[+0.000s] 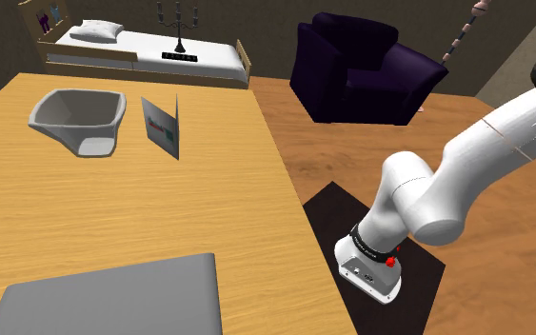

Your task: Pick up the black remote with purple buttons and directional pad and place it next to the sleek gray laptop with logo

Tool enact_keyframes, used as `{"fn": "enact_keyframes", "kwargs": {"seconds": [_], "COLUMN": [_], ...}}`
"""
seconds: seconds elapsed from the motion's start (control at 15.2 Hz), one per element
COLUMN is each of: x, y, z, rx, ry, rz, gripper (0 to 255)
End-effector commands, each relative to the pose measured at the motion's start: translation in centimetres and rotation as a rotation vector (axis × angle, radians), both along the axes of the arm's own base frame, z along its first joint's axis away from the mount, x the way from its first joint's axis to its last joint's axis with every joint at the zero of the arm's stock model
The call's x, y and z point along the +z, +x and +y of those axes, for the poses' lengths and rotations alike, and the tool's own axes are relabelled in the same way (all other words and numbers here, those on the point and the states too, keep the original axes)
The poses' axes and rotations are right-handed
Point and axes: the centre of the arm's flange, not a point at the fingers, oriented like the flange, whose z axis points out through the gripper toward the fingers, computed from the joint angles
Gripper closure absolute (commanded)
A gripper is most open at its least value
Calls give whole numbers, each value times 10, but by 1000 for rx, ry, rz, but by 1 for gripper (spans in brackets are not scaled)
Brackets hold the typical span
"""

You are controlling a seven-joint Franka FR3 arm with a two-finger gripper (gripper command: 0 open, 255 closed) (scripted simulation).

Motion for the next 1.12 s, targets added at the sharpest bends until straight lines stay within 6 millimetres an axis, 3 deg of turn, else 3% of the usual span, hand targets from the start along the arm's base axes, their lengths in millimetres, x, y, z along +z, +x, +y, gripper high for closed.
{"fn": "enact_keyframes", "kwargs": {"seconds": [0.0,1.06], "x": [4,-81], "y": [-26,-26], "z": [11,11], "rx": [-3,-3], "ry": [1,1], "rz": [1,1], "gripper": [255,255]}}
